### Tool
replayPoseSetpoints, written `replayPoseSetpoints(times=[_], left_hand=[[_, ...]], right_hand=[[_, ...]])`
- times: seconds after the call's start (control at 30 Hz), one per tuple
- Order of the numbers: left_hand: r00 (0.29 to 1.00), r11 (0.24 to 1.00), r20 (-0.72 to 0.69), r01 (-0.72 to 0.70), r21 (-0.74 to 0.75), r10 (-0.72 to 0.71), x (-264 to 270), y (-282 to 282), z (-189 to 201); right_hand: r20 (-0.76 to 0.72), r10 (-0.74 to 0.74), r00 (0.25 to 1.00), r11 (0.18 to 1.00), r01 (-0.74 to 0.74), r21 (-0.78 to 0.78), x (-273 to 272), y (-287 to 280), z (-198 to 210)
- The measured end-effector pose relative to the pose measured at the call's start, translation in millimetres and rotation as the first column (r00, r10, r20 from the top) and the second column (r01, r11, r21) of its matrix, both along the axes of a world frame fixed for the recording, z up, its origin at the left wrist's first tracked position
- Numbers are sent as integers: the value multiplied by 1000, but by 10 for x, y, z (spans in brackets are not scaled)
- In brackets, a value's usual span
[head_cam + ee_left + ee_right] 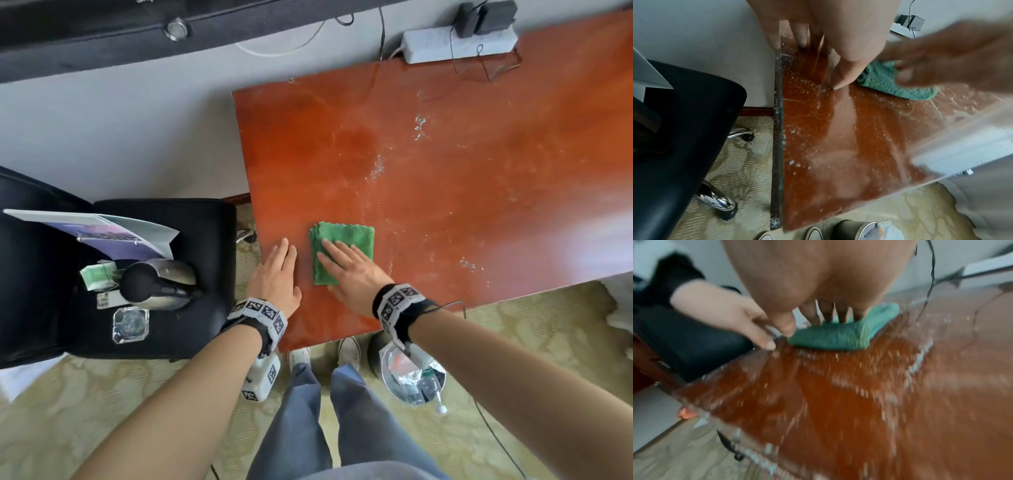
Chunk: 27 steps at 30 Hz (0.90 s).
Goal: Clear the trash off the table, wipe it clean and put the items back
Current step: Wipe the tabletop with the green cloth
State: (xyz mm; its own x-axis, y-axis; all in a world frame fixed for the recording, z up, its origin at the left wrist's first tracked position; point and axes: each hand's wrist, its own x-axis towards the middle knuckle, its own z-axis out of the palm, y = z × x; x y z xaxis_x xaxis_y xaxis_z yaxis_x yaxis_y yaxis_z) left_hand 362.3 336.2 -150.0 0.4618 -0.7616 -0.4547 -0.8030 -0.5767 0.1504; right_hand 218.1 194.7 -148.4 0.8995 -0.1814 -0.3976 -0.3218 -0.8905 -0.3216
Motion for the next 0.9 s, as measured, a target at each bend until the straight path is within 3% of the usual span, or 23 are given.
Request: replayPoseSetpoints(times=[0.07,0.13,0.23,0.33,0.43,0.53,0.6,0.63,0.7,0.8,0.87,0.9], left_hand=[[1000,1000,-18,3,11,-3,12,-20,26],[1000,1000,-30,4,27,-3,30,-44,65],[999,999,-43,11,42,-10,42,-15,73],[998,999,-51,28,24,-26,8,66,43],[997,997,-21,77,-5,-77,-104,218,-4],[995,993,-7,99,-66,-99,-168,443,-63],[993,989,3,121,-82,-121,-169,587,-89],[991,988,8,134,-78,-134,-173,654,-97],[989,987,15,145,-68,-144,-197,788,-104],[989,986,39,144,-82,-141,-296,980,-126],[995,989,36,100,-107,-97,-404,1101,-141],[999,991,14,45,-122,-43,-465,1153,-158]], right_hand=[[-59,-20,998,998,17,-57,-103,78,-152],[-51,-184,982,979,178,-99,-168,3,-237],[-57,-522,851,845,507,-167,-321,-308,-265],[-99,-646,757,758,621,-201,-535,-475,-254],[-65,-557,828,820,536,-203,-492,-146,-240],[-23,-151,988,982,147,-114,-325,621,-255],[-25,60,998,992,-63,-107,-347,923,-283],[-9,50,999,992,-51,-112,-401,893,-286],[1,-169,986,980,168,-108,-578,654,-315],[7,-582,813,807,579,-111,-873,216,-277],[51,-681,731,726,682,-92,-872,162,-273],[65,-677,733,729,680,-74,-790,241,-267]])
